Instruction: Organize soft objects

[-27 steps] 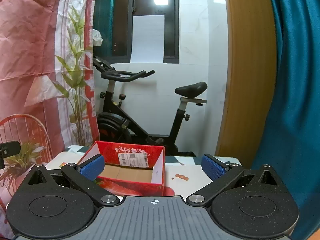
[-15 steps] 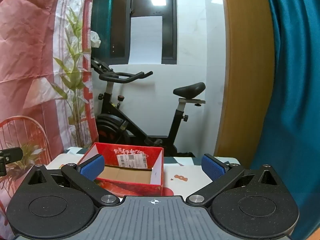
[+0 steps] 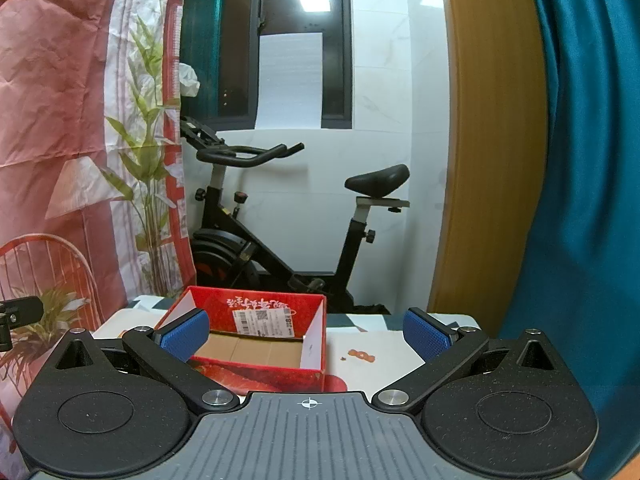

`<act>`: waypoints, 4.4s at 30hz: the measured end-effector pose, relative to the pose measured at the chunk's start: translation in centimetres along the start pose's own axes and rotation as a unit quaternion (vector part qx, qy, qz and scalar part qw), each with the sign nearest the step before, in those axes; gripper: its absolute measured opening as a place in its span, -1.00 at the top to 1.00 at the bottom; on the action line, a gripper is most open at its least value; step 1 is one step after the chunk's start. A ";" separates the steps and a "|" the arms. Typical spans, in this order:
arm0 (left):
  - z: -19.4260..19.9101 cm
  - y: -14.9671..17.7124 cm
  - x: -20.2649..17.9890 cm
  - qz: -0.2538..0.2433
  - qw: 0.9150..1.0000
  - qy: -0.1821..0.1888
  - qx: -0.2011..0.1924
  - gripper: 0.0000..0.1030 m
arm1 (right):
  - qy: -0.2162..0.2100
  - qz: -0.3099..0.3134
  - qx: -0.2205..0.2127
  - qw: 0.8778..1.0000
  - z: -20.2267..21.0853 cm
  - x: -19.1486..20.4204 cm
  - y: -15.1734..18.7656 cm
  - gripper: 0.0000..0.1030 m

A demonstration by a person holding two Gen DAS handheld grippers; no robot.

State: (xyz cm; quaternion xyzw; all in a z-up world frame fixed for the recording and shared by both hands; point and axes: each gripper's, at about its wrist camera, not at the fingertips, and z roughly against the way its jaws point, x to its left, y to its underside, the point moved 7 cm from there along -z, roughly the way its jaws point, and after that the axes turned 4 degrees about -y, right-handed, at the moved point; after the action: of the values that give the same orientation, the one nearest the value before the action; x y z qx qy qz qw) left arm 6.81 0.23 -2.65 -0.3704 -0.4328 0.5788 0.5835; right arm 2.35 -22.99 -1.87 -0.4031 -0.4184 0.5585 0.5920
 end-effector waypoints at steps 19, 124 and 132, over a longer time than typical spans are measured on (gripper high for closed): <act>0.1 0.1 0.0 0.002 1.000 -0.004 0.002 -1.00 | 0.003 -0.002 -0.001 1.000 0.4 -0.3 0.2 -0.99; -27.1 15.9 -5.6 0.018 0.924 0.218 0.315 -0.05 | -0.185 -0.106 0.272 0.939 -26.2 -0.8 19.1 -0.28; -28.7 17.3 -6.8 0.012 0.903 0.245 0.352 -0.04 | -0.211 -0.101 0.312 0.921 -27.7 -0.2 20.0 -0.07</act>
State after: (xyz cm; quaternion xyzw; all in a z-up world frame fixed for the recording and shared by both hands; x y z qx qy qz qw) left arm 27.80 -3.57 -29.41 -0.2765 -0.0399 0.5913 0.7565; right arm 22.11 -22.46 -29.74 -0.0263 -0.3768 0.6703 0.6387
